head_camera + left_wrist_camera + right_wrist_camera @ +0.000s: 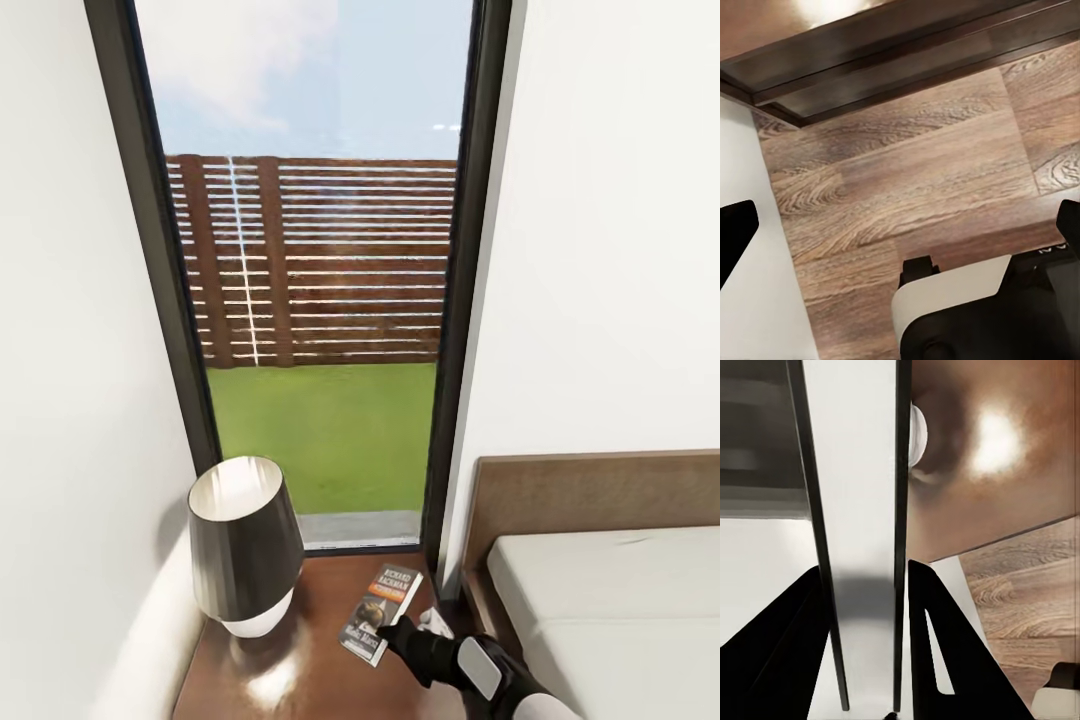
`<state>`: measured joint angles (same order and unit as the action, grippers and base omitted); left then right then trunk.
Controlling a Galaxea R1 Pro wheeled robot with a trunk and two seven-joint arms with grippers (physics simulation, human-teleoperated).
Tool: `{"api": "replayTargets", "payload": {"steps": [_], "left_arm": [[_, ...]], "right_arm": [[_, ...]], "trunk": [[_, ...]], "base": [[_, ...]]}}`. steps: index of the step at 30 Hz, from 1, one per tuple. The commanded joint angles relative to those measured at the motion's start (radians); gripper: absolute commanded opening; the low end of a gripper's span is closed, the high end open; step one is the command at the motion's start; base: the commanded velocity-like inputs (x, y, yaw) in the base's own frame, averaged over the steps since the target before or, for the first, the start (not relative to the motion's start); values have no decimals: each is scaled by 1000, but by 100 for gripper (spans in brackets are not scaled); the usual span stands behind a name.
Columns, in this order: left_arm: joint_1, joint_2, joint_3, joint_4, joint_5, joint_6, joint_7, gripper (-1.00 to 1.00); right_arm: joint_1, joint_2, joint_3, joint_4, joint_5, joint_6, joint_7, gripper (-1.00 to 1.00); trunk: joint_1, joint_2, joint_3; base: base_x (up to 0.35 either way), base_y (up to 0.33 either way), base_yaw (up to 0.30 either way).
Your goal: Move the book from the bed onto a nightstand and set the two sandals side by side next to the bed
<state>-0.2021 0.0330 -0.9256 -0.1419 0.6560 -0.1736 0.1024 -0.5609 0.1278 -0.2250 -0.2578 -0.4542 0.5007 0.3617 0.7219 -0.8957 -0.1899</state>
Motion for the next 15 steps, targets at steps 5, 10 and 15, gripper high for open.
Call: {"api": "replayTargets", "payload": {"steps": [5, 10, 15], "left_arm": [[0, 1, -9, -2, 5, -1, 6, 100], [0, 1, -9, -2, 5, -1, 5, 100], [0, 1, -9, -2, 5, -1, 5, 100]], "right_arm": [[-1, 6, -7, -1, -4, 17, -15, -100], [-2, 8, -7, -1, -3, 21, -21, -100], [-2, 10, -7, -1, -3, 23, -23, -100]], "trunk": [[19, -36, -17], [39, -71, -33], [58, -106, -49]], "base": [[0, 0, 0], [0, 0, 0], [0, 0, 0]]}}
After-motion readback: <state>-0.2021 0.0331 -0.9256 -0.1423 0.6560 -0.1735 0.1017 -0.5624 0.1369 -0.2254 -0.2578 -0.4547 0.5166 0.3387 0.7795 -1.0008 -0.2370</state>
